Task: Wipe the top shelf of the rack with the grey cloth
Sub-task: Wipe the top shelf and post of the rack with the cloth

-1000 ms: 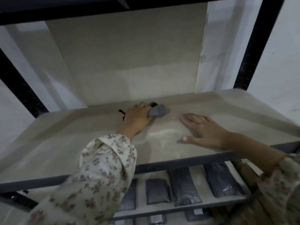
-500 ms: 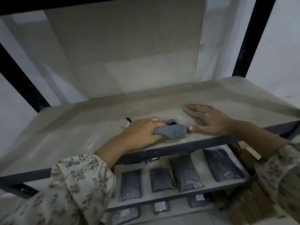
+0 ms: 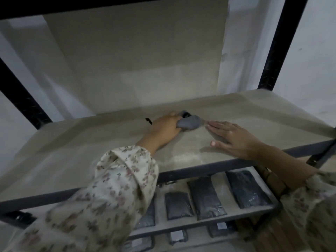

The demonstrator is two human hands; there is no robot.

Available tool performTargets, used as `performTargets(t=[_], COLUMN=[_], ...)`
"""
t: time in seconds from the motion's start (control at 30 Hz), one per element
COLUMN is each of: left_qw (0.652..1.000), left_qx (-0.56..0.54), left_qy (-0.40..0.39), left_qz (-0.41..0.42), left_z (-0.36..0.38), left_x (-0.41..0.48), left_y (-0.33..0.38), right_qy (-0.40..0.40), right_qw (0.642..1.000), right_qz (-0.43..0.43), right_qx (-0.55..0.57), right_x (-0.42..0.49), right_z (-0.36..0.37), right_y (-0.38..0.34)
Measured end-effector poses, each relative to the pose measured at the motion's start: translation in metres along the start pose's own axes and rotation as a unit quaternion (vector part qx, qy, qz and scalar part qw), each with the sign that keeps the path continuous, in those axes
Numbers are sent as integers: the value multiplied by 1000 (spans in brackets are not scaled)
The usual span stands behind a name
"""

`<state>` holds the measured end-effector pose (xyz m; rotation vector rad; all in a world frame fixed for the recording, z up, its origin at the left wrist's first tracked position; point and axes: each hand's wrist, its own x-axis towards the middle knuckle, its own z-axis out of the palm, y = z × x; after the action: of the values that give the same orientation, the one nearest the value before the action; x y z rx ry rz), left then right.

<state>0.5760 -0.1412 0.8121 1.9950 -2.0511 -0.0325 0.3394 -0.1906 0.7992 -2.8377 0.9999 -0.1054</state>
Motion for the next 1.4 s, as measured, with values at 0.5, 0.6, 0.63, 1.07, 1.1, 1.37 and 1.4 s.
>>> performTargets(t=[0.5,0.6,0.63,1.07,1.1,1.37,1.4], left_qw=[999,994,993,999,999,992,993], left_qx=[-23,-31,-12,-18,-14,2,10], left_qy=[-7,-10,-13,-29,6,57,63], left_qz=[-43,-101,-114,-23,-37,-116,-100], left_z=[-42,-24,-14,-23,-24,9,10], left_x=[-65,-24,-17,-94,-82,-13,-20], left_y=[9,2,3,59,56,48,53], right_qy=[-2,-8,-15,-8,-3,4,3], right_qw=[998,998,998,986,987,988,988], right_qz=[-60,-57,-61,-137,-135,-126,-125], right_qx=[21,20,17,-90,-89,-85,-88], right_x=[-3,-4,-5,-37,-37,-38,-38], right_z=[-4,-4,-4,-3,-3,-3,-3], right_y=[3,1,2,49,49,47,47])
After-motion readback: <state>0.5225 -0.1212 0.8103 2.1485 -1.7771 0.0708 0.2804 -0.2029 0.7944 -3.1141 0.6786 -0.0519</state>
